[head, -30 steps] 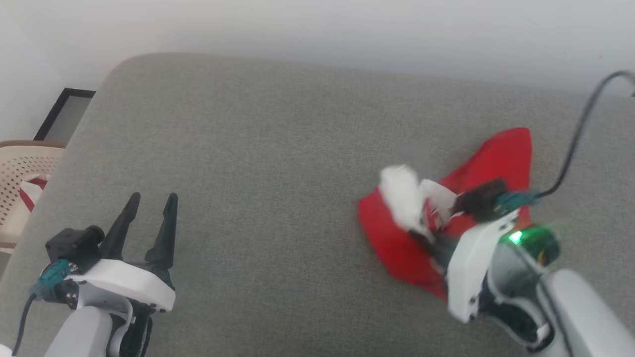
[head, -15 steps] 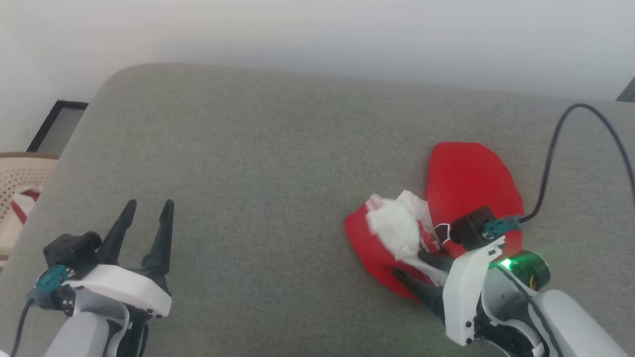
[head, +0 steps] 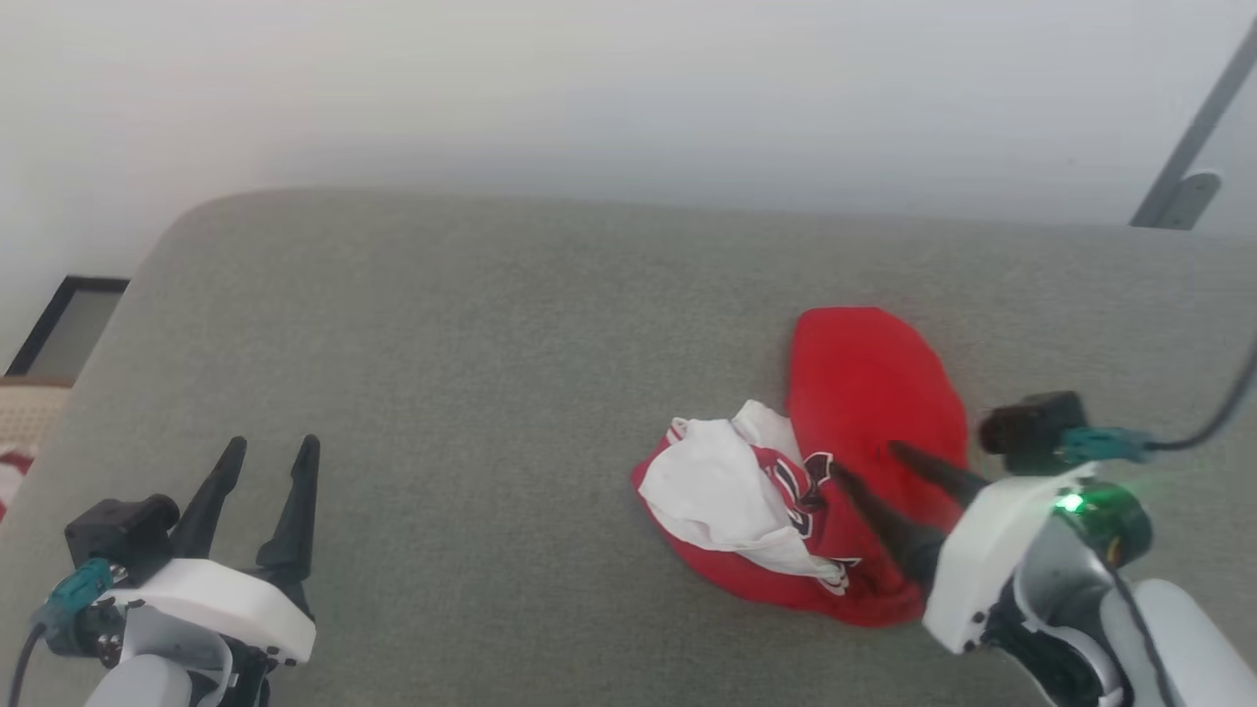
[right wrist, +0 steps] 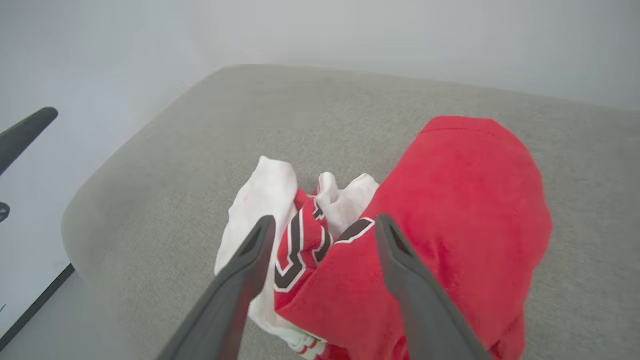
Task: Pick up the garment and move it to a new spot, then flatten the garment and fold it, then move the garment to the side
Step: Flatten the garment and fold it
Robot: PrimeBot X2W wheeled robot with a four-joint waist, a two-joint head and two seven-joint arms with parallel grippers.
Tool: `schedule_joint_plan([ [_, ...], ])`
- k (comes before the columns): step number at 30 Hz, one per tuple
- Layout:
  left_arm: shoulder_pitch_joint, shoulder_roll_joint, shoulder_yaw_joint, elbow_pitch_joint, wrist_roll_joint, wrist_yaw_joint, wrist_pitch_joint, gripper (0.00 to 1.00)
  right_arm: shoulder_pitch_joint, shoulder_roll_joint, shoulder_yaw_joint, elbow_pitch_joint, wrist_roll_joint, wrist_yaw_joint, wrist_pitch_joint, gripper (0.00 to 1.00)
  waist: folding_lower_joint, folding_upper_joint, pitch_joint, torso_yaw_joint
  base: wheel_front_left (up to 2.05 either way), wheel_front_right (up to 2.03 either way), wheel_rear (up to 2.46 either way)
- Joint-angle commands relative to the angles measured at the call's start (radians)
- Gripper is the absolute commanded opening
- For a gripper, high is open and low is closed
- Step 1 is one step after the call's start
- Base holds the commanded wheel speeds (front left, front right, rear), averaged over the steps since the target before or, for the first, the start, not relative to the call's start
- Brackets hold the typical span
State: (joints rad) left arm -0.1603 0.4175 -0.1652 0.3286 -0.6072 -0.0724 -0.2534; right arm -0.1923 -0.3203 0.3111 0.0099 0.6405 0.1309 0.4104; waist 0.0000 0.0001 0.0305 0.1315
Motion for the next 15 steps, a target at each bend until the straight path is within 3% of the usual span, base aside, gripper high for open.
schedule_joint_plan([
  [1,0.012,0.006,0.002,-0.004,-0.004,0.005,0.004,1.0,0.014,0.006,-0.021,-0.006,-0.017,0.0,-0.031,1.0,0.0,-0.0001,-0.012,-0.014,0.0,0.0,0.0],
  [15,0.014,0.037,0.005,-0.06,-0.034,0.004,0.051,1.0,0.065,0.087,-0.29,0.027,-0.216,0.0,-0.363,1.0,0.0,-0.0001,-0.024,-0.101,0.0,0.0,0.0],
])
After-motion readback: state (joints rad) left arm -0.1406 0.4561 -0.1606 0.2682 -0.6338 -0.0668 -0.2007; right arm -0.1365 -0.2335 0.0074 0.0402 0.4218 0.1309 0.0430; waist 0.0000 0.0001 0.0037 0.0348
